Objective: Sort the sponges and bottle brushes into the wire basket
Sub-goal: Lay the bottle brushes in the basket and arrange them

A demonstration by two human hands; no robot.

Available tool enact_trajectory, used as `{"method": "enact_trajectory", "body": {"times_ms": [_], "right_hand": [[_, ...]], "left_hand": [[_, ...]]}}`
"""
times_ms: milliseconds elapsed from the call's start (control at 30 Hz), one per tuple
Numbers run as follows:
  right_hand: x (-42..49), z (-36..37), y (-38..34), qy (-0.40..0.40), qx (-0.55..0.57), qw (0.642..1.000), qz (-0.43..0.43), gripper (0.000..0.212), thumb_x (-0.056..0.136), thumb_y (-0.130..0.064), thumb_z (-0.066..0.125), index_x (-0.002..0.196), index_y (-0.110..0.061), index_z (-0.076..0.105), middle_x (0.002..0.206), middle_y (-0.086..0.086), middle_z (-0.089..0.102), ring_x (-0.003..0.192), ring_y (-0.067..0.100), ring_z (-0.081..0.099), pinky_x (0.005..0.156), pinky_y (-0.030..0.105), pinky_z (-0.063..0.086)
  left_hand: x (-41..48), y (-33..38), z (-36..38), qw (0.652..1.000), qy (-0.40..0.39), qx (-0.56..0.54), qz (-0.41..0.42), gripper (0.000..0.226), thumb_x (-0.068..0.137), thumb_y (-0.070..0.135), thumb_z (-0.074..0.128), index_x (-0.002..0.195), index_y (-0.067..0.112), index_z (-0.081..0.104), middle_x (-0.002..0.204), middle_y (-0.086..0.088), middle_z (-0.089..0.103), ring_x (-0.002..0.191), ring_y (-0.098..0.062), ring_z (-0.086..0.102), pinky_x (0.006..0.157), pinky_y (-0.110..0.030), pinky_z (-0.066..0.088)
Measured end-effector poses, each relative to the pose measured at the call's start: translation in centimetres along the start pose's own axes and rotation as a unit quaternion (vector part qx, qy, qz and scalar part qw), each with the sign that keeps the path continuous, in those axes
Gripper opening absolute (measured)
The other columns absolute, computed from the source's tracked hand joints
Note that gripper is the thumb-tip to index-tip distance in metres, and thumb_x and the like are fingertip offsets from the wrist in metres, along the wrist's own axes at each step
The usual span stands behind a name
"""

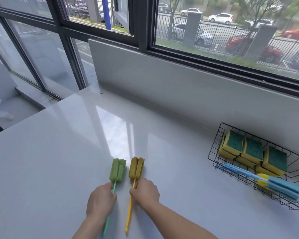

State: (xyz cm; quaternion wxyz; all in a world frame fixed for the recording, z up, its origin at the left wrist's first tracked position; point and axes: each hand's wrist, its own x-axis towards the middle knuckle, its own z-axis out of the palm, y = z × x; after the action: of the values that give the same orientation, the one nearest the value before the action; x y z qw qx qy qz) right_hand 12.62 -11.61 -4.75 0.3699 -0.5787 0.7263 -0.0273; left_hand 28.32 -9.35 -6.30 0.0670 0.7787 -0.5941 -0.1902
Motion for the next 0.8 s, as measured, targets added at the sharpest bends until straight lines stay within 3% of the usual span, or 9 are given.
{"method": "enact_trajectory", "body": {"times_ms": [100,233,400,533,633,800], "right_hand": [[-0.1,-0.5,0.0,-0.001,0.038,0.999,0.008,0.018,0.076,-0.020,0.053,0.061,-0.018,0.042,0.072,0.002,0.056,0.072,0.031,0.061,0.060,0.031,0.050],[-0.3,-2.1,1.1,0.020,0.098,0.995,0.001,0.019,0.072,-0.019,0.051,0.056,-0.020,0.042,0.066,0.004,0.059,0.074,0.033,0.072,0.069,0.042,0.062],[-0.7,-4.8,3.2,0.054,0.140,0.989,0.012,0.008,0.073,-0.017,0.052,0.067,-0.016,0.057,0.076,0.015,0.072,0.069,0.031,0.072,0.069,0.049,0.062],[-1.5,-7.2,5.3,0.084,0.177,0.980,0.026,0.017,0.073,-0.018,0.052,0.075,-0.006,0.063,0.077,0.012,0.074,0.065,0.029,0.074,0.067,0.046,0.063],[-2.5,-9.2,7.4,0.104,0.210,0.971,0.040,0.021,0.075,-0.019,0.052,0.083,-0.009,0.069,0.076,0.007,0.074,0.063,0.027,0.074,0.067,0.044,0.063],[-4.5,-13.0,11.5,0.150,0.246,0.956,0.062,0.016,0.078,-0.020,0.056,0.080,-0.014,0.070,0.075,0.006,0.073,0.064,0.026,0.074,0.066,0.045,0.064]], "left_hand": [[0.1,0.2,-0.2,1.000,0.005,-0.011,0.001,0.028,0.082,0.021,0.052,0.105,0.025,0.066,0.087,0.006,0.069,0.087,-0.018,0.063,0.069,-0.029,0.049],[0.3,1.5,-0.8,0.999,0.030,-0.030,0.026,0.027,0.083,0.022,0.053,0.105,0.027,0.067,0.083,0.007,0.067,0.079,-0.015,0.060,0.063,-0.028,0.045],[0.4,4.3,-1.3,0.997,0.030,-0.041,0.061,0.027,0.084,0.020,0.052,0.107,0.025,0.066,0.085,0.005,0.066,0.079,-0.016,0.060,0.065,-0.029,0.047],[0.2,6.9,-1.5,0.993,0.034,-0.053,0.099,0.028,0.085,0.018,0.054,0.110,0.023,0.066,0.085,0.006,0.066,0.079,-0.017,0.060,0.067,-0.030,0.049],[-0.2,9.7,-1.4,0.989,0.029,-0.061,0.128,0.029,0.085,0.019,0.054,0.111,0.024,0.065,0.085,0.007,0.065,0.078,-0.016,0.060,0.067,-0.030,0.050],[-1.1,15.3,-1.1,0.982,0.020,-0.064,0.176,0.026,0.084,0.017,0.053,0.105,0.025,0.066,0.081,0.009,0.065,0.072,-0.013,0.060,0.064,-0.031,0.051]]}}
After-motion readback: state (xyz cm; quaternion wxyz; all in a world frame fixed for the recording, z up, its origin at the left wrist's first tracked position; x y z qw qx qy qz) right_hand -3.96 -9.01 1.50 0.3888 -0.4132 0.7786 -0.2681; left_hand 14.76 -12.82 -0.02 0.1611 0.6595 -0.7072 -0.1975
